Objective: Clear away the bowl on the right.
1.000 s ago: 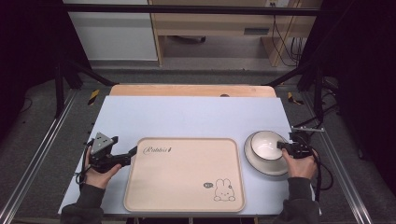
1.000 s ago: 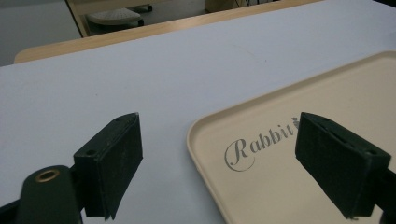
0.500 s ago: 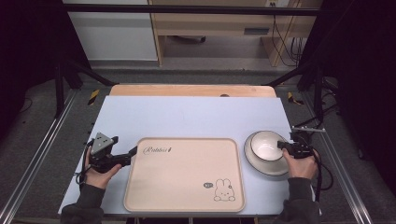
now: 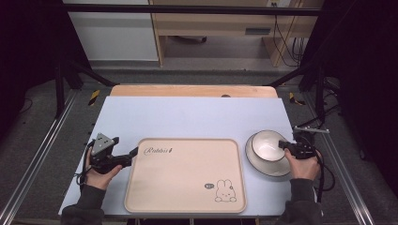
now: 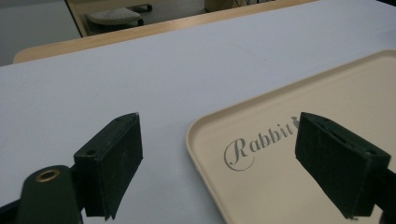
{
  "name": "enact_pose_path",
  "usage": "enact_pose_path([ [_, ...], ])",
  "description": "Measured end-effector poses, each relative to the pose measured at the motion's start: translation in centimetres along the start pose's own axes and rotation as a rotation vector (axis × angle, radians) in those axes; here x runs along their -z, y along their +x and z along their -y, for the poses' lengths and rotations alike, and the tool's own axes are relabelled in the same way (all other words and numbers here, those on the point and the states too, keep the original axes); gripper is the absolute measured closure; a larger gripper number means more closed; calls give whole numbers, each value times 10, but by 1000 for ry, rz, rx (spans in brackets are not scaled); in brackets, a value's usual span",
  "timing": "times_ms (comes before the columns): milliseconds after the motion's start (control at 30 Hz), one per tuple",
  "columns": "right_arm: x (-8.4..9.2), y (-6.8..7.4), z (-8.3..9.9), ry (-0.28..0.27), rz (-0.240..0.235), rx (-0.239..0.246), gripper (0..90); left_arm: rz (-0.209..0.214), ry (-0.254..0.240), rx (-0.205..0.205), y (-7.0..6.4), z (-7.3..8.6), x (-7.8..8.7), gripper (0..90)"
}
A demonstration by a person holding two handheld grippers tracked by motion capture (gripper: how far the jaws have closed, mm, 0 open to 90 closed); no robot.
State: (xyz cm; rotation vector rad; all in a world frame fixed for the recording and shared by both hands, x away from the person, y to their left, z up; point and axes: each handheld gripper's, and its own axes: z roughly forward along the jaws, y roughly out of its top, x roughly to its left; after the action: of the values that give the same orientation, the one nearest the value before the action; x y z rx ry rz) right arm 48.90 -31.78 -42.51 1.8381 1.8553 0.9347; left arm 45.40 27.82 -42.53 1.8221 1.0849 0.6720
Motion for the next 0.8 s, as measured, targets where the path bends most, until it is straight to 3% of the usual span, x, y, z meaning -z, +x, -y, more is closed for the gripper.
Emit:
enact_pose_path([
  [367, 4, 4, -2, -18, -23, -3, 818, 0, 1, 1, 0, 0, 0, 145],
  [800, 12, 12, -5, -49, -53, 26, 817, 1, 0, 1, 0, 0, 0, 144],
])
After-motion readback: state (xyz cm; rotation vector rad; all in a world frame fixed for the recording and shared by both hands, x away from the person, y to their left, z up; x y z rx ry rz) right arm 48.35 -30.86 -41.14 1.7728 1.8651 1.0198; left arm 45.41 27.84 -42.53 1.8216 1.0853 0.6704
